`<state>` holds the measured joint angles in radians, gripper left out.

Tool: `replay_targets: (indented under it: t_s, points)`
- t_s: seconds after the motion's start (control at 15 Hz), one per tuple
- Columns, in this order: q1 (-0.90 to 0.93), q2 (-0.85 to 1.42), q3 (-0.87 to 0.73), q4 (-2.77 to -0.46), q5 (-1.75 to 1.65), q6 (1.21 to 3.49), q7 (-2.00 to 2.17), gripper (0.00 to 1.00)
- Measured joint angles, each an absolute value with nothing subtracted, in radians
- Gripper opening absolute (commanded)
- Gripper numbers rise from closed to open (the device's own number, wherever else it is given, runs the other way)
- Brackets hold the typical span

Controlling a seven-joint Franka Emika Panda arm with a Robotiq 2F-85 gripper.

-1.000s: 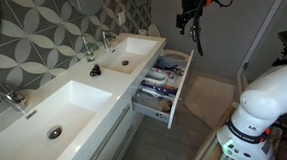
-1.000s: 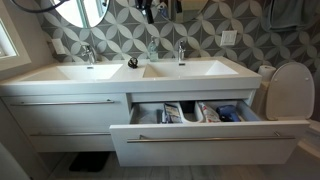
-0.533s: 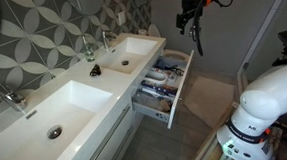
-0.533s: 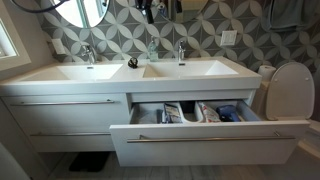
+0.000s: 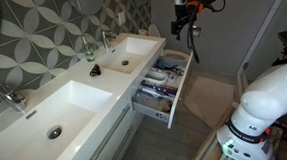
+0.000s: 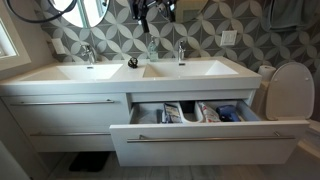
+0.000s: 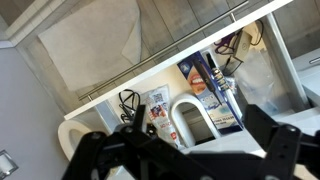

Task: Pick up the electric toothbrush box from the open top drawer and put it on the counter

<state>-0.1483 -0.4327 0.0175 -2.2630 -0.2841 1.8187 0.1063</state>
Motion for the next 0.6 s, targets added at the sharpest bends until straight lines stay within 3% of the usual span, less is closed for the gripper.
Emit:
replay_targets:
  t_s: [0.6]
  points:
    - [-0.017, -0.221, 0.181, -2.351, -0.499, 1.879, 0.392, 1.00]
